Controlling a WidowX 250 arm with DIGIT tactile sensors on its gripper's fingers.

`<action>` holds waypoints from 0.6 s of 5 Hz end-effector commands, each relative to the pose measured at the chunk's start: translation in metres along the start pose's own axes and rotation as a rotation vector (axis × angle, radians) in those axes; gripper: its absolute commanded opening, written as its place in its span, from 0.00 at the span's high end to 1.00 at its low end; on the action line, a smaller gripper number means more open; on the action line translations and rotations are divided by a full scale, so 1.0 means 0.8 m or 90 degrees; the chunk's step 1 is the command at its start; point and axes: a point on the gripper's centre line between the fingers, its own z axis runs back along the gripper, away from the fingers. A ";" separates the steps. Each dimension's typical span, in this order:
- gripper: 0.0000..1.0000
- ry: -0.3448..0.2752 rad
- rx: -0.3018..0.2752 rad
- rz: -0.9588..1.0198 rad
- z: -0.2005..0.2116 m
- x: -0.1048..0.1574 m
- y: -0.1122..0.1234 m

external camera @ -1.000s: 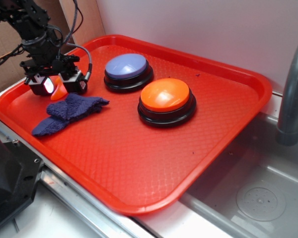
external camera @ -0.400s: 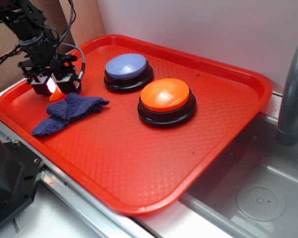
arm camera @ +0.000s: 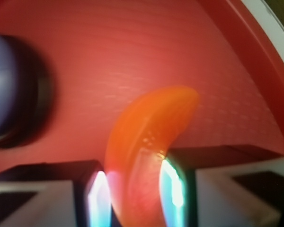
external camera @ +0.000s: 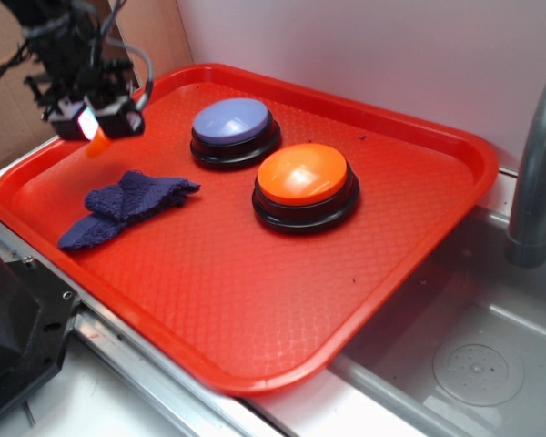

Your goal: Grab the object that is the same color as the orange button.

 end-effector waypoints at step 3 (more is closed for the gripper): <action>1.00 -0.048 -0.016 -0.210 0.071 -0.053 -0.128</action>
